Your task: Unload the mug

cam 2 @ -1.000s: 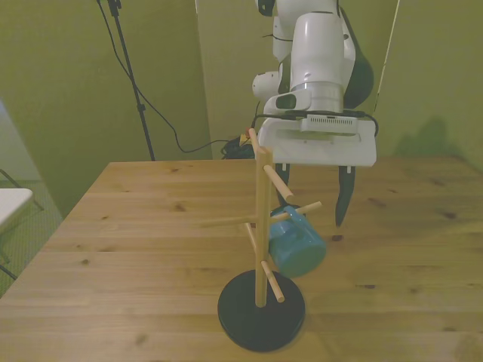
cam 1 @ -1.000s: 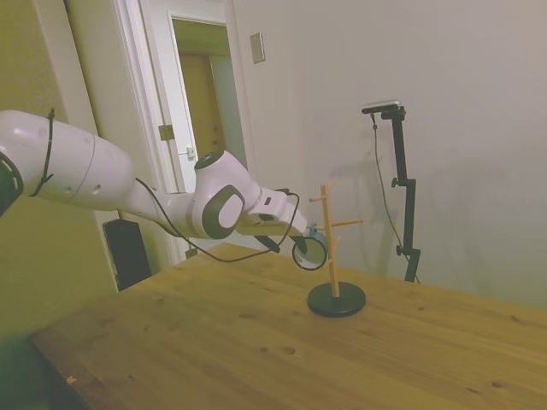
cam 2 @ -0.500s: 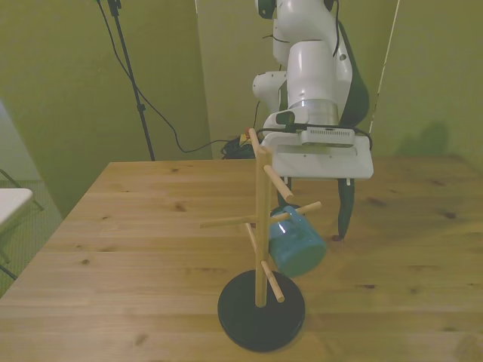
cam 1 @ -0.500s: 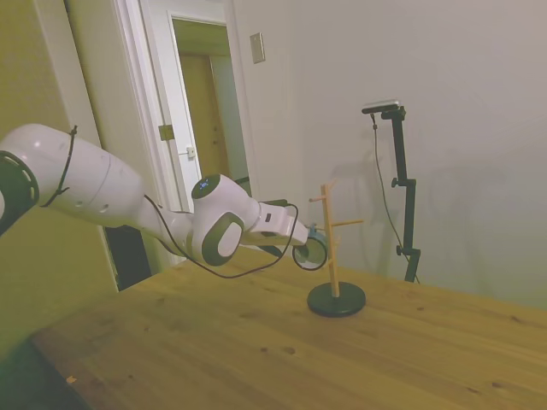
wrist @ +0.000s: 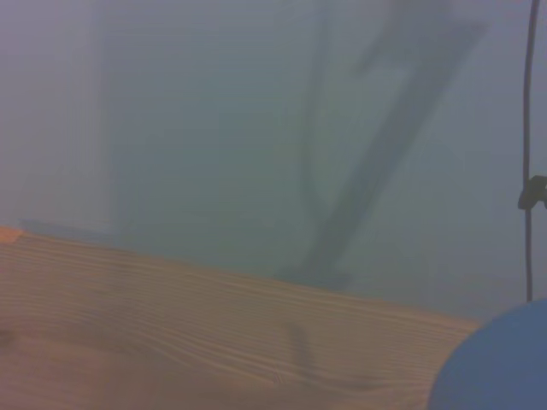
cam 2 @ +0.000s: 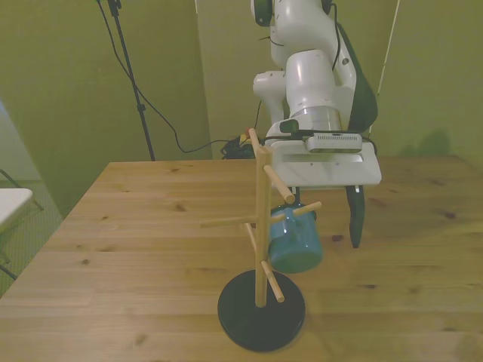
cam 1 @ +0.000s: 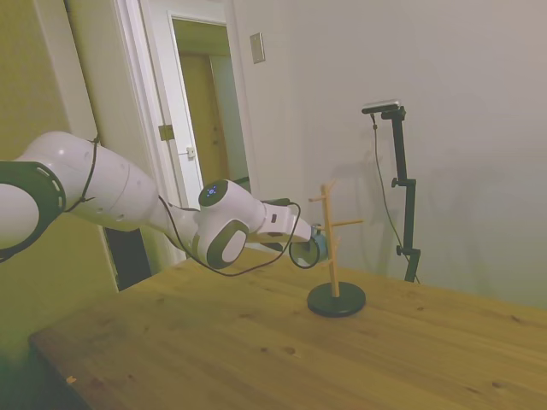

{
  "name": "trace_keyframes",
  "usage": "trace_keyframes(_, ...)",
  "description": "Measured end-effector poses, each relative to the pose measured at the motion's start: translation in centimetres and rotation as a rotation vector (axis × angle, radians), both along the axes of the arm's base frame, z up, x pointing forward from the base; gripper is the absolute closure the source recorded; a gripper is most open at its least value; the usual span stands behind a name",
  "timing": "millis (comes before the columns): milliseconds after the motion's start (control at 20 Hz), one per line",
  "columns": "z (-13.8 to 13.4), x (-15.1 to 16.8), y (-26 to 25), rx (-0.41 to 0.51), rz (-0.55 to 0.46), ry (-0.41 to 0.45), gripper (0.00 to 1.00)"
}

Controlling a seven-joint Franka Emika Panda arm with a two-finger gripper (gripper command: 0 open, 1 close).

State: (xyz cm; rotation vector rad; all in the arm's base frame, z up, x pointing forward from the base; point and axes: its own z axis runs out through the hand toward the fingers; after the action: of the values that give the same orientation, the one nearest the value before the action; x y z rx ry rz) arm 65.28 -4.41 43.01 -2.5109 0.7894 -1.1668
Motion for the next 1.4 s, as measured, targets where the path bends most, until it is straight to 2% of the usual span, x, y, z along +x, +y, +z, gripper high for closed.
trace_keyframes(1400,0.15,-0.05,-0.57,0.01,0.018,-0.007,1.0)
